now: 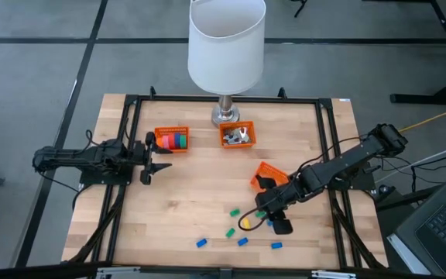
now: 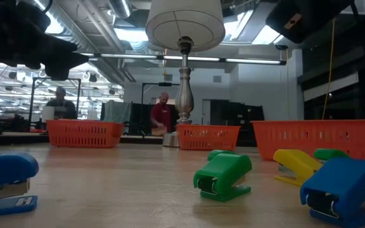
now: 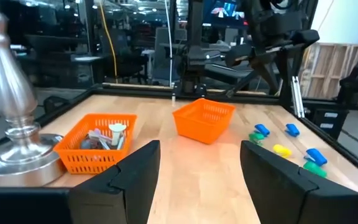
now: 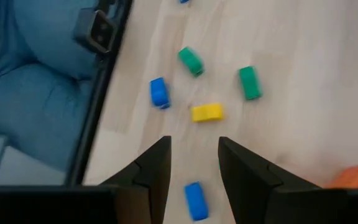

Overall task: Pick and place Stapler, Stapler remover, tape
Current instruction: Put the blue stapler into the bottom orange bin

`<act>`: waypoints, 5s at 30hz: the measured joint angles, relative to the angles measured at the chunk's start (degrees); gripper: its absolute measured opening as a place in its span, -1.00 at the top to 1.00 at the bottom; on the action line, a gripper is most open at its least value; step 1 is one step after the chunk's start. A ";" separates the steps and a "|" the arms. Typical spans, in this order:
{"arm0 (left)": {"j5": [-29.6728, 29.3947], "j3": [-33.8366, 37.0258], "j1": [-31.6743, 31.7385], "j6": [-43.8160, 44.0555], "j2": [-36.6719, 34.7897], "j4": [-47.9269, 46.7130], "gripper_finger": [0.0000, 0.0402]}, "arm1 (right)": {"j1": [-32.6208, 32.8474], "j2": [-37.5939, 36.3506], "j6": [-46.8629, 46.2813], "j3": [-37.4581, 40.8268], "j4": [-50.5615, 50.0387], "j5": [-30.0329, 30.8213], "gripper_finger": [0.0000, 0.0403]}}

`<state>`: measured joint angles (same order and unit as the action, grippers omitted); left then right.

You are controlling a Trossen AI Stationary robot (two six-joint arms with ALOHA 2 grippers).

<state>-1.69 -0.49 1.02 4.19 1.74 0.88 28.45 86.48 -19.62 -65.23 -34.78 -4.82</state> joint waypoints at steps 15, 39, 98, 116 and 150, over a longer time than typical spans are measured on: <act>-0.18 0.00 0.00 0.60 0.00 0.13 -0.09 | 4.35 0.00 -7.61 0.00 -0.94 0.70 0.32; -0.21 0.00 0.00 0.60 0.02 0.18 -0.09 | 9.70 12.26 -6.97 0.00 -6.59 0.76 -0.13; -0.20 0.00 0.00 0.60 0.02 0.18 -0.09 | 9.11 18.95 3.54 0.00 -9.83 9.75 0.09; -0.20 0.00 0.00 0.60 0.02 0.18 -0.09 | 9.11 17.53 0.39 0.00 -10.10 9.09 0.68; -0.20 0.00 -0.02 0.60 0.02 0.20 -0.09 | -9.14 1.19 -26.75 0.00 -19.84 19.46 0.71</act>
<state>-1.89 -0.49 0.99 4.80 1.76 1.08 19.32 87.67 -46.37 -65.23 -54.63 14.64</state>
